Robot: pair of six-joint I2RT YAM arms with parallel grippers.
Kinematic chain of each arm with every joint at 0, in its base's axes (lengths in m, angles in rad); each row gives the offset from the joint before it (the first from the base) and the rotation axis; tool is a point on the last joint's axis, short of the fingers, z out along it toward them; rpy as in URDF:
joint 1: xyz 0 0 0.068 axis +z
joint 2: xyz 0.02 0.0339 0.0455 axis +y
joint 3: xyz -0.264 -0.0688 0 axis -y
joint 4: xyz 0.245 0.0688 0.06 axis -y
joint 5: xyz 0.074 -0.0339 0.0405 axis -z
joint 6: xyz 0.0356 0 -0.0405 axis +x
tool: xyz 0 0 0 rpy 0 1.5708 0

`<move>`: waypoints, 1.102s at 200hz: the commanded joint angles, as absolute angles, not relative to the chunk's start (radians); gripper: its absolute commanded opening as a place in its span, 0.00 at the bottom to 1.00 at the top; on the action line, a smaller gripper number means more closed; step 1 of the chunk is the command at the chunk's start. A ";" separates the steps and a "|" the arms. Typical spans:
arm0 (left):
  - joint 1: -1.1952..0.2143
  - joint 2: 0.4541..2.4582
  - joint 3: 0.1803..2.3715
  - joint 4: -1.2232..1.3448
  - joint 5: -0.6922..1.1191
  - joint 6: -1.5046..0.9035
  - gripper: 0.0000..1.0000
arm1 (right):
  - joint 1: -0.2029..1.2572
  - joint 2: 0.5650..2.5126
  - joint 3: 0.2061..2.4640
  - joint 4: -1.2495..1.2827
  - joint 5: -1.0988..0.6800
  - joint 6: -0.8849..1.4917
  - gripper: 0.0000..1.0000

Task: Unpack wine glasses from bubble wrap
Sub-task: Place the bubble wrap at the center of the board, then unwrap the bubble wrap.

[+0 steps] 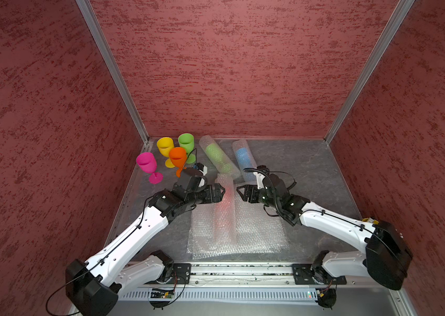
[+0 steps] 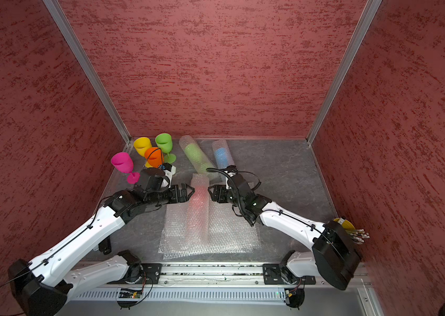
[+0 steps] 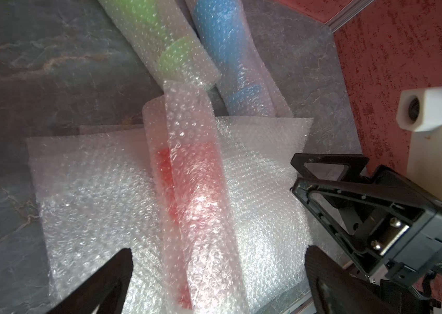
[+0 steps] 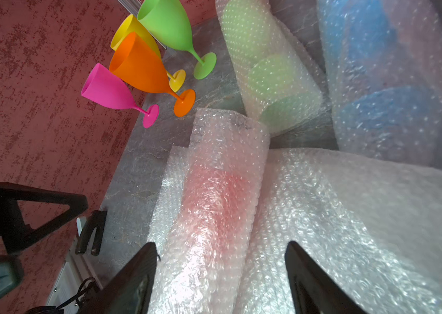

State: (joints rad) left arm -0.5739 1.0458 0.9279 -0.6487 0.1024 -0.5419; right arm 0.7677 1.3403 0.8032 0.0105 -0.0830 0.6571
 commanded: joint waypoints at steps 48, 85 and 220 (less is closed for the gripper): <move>-0.547 0.963 0.859 -0.651 0.000 -0.631 1.00 | 0.865 1.448 0.875 0.118 -0.222 0.707 0.69; -0.523 0.957 0.827 -0.645 0.020 -0.658 1.00 | 0.927 1.557 0.955 0.047 -0.154 0.697 0.81; -0.678 1.195 0.749 -0.411 0.156 -0.724 0.95 | 0.933 1.459 0.831 -0.046 0.118 0.656 0.49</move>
State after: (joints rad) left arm -0.6647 1.1599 0.7578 -0.5095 0.1101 -0.7059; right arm 0.9340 1.4899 0.8539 -0.0509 0.0544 0.6495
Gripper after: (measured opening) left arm 0.958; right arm 0.549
